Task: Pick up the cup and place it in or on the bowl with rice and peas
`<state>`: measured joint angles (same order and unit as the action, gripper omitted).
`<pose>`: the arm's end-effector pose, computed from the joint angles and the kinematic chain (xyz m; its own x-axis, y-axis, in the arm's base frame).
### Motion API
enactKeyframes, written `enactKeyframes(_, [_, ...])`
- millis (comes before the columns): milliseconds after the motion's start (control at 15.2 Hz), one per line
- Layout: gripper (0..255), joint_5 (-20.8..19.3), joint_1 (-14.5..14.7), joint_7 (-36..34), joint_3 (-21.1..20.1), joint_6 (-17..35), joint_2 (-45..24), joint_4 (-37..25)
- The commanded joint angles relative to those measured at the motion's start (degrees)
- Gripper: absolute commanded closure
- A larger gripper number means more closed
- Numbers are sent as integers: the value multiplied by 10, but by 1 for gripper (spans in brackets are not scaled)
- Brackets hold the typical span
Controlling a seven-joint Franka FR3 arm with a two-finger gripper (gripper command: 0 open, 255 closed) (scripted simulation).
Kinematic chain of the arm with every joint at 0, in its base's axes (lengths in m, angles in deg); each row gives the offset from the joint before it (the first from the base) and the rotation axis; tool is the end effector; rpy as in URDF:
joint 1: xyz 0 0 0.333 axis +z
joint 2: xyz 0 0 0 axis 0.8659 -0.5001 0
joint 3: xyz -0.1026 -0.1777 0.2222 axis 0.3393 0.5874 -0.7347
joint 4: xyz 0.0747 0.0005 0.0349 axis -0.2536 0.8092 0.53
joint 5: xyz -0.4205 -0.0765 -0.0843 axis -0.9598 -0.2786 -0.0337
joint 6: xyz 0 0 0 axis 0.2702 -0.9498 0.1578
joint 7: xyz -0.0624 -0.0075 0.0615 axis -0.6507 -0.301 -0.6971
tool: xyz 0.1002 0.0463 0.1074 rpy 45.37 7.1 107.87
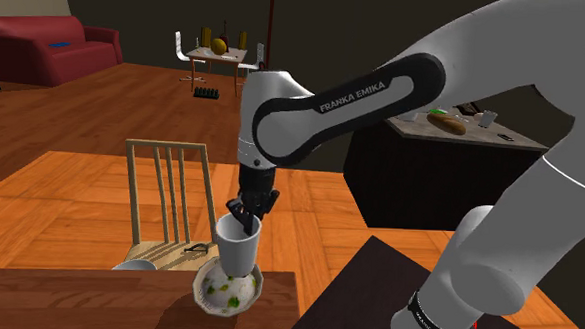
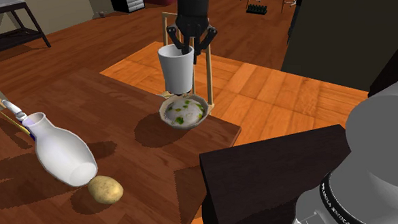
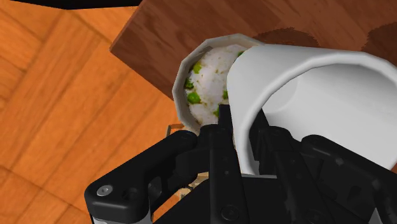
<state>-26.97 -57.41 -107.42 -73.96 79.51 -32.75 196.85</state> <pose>0.4560 0.2318 0.3073 0.9939 -0.0525 -0.0974 -0.0629 -0.9922 -0.1075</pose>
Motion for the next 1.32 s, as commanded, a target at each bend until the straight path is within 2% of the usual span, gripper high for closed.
enactKeyframes(0, [255, -20, -12, 4, 7, -10, -36, -43])
enactKeyframes(66, [255, -30, -17, 5, 10, -18, -55, -68])
enactKeyframes(1254, [255, -51, -12, 1, 6, 123, -143, -11])
